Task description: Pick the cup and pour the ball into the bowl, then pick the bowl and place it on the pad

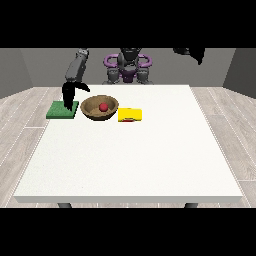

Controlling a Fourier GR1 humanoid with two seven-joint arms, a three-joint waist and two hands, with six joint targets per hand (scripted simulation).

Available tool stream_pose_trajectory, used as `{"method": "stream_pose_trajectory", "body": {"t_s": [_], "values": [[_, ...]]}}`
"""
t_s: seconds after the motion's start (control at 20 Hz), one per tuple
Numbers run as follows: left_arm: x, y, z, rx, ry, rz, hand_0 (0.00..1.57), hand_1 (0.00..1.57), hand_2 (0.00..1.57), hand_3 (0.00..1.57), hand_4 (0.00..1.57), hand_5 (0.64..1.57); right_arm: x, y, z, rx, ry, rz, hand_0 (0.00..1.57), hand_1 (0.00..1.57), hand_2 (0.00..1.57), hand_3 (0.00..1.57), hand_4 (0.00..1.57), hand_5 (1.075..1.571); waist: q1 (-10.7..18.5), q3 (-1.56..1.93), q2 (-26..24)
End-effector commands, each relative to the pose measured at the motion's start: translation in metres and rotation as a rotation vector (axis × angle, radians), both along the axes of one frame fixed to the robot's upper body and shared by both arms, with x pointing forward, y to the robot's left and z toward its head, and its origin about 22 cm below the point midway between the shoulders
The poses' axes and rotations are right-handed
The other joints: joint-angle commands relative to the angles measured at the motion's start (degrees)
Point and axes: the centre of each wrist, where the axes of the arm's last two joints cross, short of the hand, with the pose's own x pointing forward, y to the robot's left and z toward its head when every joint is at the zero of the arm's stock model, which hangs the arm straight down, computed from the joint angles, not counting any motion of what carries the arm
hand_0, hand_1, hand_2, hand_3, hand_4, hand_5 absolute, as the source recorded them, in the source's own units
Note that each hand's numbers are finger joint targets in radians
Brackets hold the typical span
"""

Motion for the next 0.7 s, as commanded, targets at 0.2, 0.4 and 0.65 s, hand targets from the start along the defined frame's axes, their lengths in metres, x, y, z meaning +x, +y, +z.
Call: {"method": "stream_pose_trajectory", "body": {"t_s": [0.2,0.4,0.65], "values": [[-0.002,0.123,0.042,-0.061,-0.064,-0.041,0.0,0.0,0.0,0.0,0.32,1.512,0.017,0.032,-0.017,0.042,-0.05,0.006,0.0,0.0,0.0,0.0,0.0,1.568,-0.4,0.31,4.3],[-0.01,0.15,0.036,-0.061,-0.029,-0.031,0.0,0.0,0.0,0.0,0.28,1.51,0.031,0.039,-0.025,0.051,-0.001,0.014,0.0,0.0,0.0,0.0,0.0,1.568,-1.3,0.32,3.4],[-0.025,0.184,0.062,-0.075,-0.104,0.009,0.0,0.0,0.0,0.0,0.24,1.502,0.043,0.013,-0.01,0.024,-0.032,0.034,0.0,0.0,0.0,0.0,0.0,1.569,-2.5,0.34,6.1]]}}
